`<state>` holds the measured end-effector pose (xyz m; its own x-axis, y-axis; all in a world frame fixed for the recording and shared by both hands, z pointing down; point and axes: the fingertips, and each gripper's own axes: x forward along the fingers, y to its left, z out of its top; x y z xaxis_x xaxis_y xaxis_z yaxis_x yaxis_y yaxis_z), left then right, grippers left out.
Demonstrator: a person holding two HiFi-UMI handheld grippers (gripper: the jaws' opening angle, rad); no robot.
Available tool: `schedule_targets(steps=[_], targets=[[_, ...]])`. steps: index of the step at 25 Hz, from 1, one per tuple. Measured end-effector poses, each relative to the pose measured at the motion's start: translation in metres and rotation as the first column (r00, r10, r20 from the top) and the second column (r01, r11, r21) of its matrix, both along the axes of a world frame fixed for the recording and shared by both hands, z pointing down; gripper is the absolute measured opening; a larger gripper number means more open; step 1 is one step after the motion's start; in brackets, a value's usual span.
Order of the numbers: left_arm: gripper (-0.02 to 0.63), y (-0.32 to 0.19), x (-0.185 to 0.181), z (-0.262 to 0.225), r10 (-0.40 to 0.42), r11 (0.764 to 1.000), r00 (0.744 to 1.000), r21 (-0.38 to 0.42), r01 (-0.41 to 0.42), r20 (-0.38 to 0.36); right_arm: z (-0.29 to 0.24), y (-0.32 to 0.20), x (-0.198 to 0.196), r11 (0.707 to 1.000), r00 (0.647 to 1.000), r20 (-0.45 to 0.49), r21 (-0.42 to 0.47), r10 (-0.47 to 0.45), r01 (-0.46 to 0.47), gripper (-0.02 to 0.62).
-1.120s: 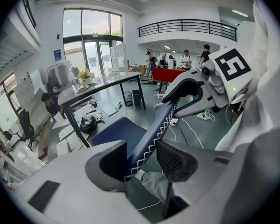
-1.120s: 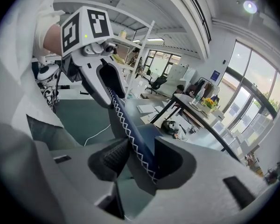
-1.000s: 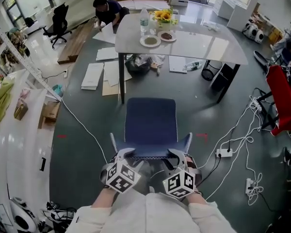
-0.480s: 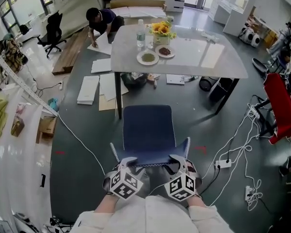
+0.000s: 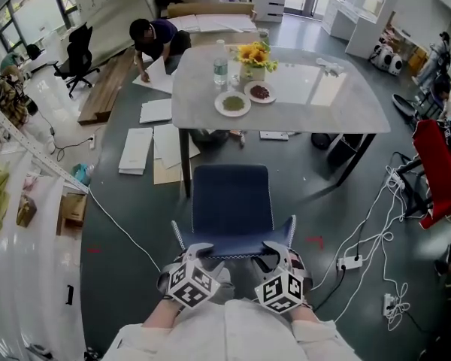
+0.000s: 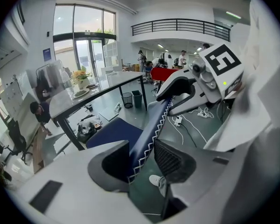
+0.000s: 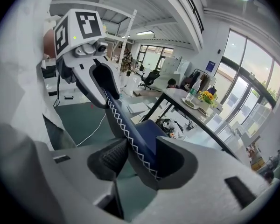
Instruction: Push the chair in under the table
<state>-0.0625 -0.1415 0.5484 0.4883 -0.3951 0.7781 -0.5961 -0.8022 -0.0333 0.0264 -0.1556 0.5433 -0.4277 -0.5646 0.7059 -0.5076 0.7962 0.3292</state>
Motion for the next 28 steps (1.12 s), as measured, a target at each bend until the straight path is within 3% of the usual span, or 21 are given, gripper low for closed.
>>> schedule_targets(steps=[12, 28], targets=[[0.173, -0.065, -0.014, 0.002, 0.042, 0.998, 0.999, 0.049, -0.043, 0.009, 0.001, -0.06, -0.013, 0.998, 0.999, 0.007, 0.029, 0.049, -0.049, 0.155], [0.175, -0.15, -0.013, -0.002, 0.057, 0.992, 0.998, 0.111, -0.058, 0.011, -0.002, -0.143, -0.012, 0.998, 0.999, 0.009, 0.049, 0.048, -0.048, 0.155]])
